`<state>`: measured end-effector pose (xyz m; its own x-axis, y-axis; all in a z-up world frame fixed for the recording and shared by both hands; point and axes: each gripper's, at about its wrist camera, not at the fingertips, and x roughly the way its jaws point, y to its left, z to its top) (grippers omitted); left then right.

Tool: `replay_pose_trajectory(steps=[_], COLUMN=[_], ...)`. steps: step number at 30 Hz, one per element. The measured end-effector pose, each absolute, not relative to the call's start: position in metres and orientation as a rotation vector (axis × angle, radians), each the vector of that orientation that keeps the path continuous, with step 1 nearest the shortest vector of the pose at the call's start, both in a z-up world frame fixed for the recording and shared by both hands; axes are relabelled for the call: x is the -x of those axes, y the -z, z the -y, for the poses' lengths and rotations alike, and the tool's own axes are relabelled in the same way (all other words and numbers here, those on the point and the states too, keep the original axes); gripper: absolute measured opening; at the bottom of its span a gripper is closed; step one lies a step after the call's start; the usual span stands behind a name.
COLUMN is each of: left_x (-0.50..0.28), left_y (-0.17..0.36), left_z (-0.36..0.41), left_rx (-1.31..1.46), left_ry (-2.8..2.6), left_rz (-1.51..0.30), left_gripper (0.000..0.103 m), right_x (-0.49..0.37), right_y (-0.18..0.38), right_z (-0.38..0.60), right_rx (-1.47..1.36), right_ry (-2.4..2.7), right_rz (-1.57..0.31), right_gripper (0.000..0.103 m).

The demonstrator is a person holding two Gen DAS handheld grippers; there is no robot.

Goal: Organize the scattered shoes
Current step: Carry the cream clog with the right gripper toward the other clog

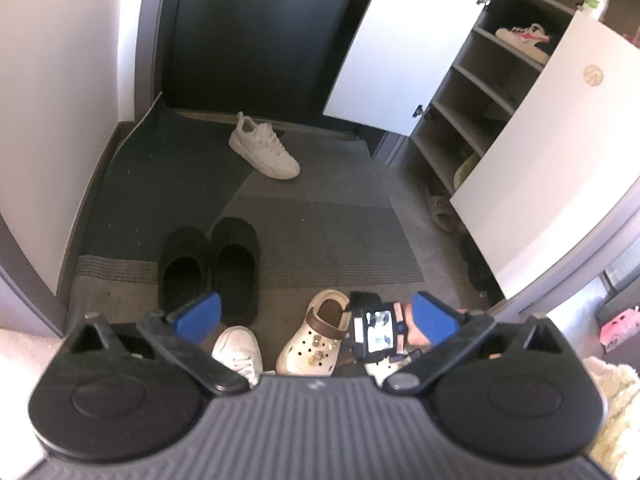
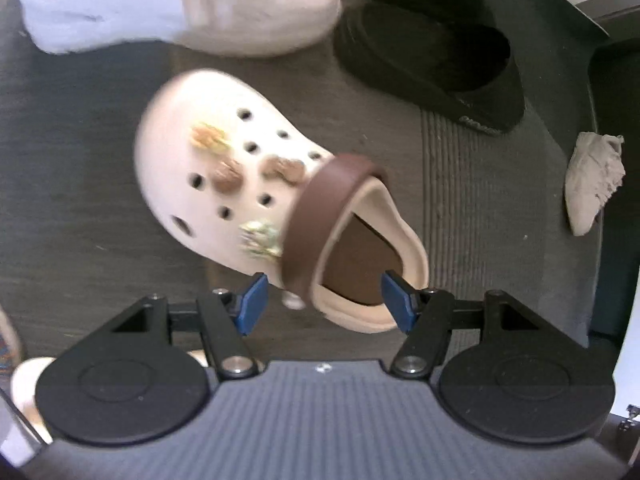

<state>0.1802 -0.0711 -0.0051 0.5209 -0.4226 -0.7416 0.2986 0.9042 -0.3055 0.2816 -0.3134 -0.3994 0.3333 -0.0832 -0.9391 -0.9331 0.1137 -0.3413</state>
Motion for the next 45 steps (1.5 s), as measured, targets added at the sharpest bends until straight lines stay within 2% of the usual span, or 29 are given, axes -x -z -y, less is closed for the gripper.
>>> replay_pose_trajectory(steps=[6, 8, 9, 11, 16, 18, 22, 32, 37, 45], left_x=[-0.202, -0.203, -0.203, -0.203, -0.195, -0.190, -0.184, -0.154, -0.140, -0.123], left_y=[0.012, 0.011, 0.010, 0.008, 0.003, 0.001, -0.007, -0.043, -0.053, -0.057], left_z=[0.071, 0.070, 0.071, 0.071, 0.071, 0.068, 0.062, 0.044, 0.035, 0.033], left_rx=[0.179, 0.184, 0.183, 0.183, 0.183, 0.185, 0.220, 0.262, 0.278, 0.283], left_ry=[0.405, 0.408, 0.411, 0.418, 0.437, 0.433, 0.447, 0.476, 0.487, 0.520], left_rz=[-0.961, -0.956, -0.951, -0.942, -0.927, -0.917, -0.909, -0.790, -0.761, -0.742], left_gripper=[0.103, 0.103, 0.103, 0.103, 0.103, 0.103, 0.103, 0.103, 0.103, 0.103], right_x=[-0.274, -0.267, -0.267, -0.274, -0.284, -0.286, -0.286, -0.274, -0.253, -0.214], right_y=[0.443, 0.451, 0.453, 0.450, 0.432, 0.421, 0.394, 0.338, 0.328, 0.346], right_z=[0.311, 0.311, 0.310, 0.307, 0.309, 0.309, 0.297, 0.254, 0.251, 0.242], right_rx=[1.490, 1.538, 1.538, 1.489, 1.442, 1.435, 1.397, 1.271, 1.058, 0.763], right_ry=[-1.018, -1.040, -1.031, -0.986, -0.939, -0.932, -0.909, -0.764, -0.658, -0.519], right_rz=[-1.027, -1.009, -1.008, -1.030, -1.083, -1.080, -1.103, -1.171, -1.267, -1.360], right_gripper=[0.064, 0.068, 0.062, 0.057, 0.028, 0.025, 0.021, 0.020, 0.020, 0.018])
